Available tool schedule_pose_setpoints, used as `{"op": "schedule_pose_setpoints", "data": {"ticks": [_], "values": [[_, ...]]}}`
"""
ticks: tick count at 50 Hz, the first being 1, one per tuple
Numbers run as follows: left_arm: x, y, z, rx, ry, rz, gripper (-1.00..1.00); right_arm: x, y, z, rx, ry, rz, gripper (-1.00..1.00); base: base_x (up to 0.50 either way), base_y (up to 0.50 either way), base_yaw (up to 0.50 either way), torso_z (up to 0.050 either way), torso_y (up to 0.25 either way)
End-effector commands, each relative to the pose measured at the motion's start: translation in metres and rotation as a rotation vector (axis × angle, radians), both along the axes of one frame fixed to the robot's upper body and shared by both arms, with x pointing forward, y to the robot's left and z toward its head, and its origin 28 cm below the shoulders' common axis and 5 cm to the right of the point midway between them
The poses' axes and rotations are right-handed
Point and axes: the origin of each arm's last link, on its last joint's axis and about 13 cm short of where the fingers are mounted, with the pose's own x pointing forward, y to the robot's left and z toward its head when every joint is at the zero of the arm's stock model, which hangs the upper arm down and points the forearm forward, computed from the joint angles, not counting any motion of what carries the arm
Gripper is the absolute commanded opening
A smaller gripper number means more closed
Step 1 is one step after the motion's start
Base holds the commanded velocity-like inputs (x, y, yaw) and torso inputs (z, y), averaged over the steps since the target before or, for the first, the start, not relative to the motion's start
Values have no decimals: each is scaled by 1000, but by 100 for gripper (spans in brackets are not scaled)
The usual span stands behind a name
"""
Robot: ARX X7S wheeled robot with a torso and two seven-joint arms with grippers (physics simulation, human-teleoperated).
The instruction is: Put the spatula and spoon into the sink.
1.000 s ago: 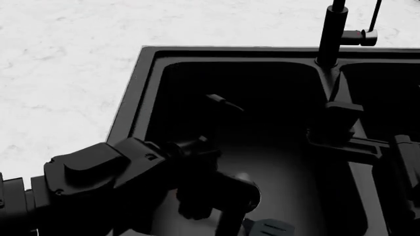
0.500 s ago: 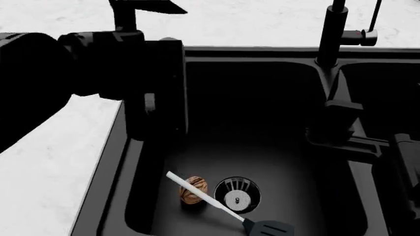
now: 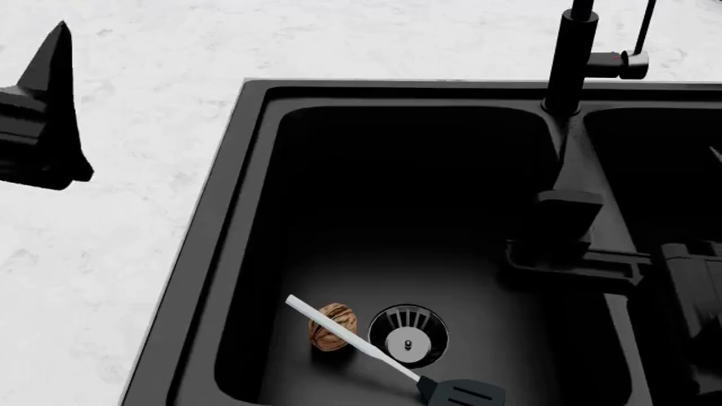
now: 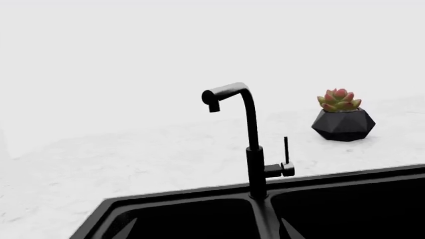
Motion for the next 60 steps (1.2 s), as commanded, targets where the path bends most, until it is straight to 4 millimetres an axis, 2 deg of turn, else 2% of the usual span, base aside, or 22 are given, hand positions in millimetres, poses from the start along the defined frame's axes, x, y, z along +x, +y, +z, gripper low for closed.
{"op": "schedule_pose_setpoints", "data": {"ticks": [1, 8, 16, 32, 60], "values": [[-29, 12, -50, -151, 62, 159, 100, 4, 2, -10, -51, -4, 7, 100, 0, 0, 0, 0, 0], [-34, 6, -88, -193, 154, 185, 100, 2, 0, -16, -86, -13, -14, 100, 0, 0, 0, 0, 0], [-39, 2, -99, -195, 203, 183, 100, -3, 1, -13, -110, -41, -30, 100, -38, -104, 0, 0, 0], [-40, 5, -106, -275, 217, 188, 100, -7, 6, -8, -143, -35, -8, 100, -55, -500, 0, 0, 0], [-50, 6, -107, -284, 234, 201, 100, -13, 4, -8, -159, -41, 8, 100, 1, -500, 0, 0, 0]]}}
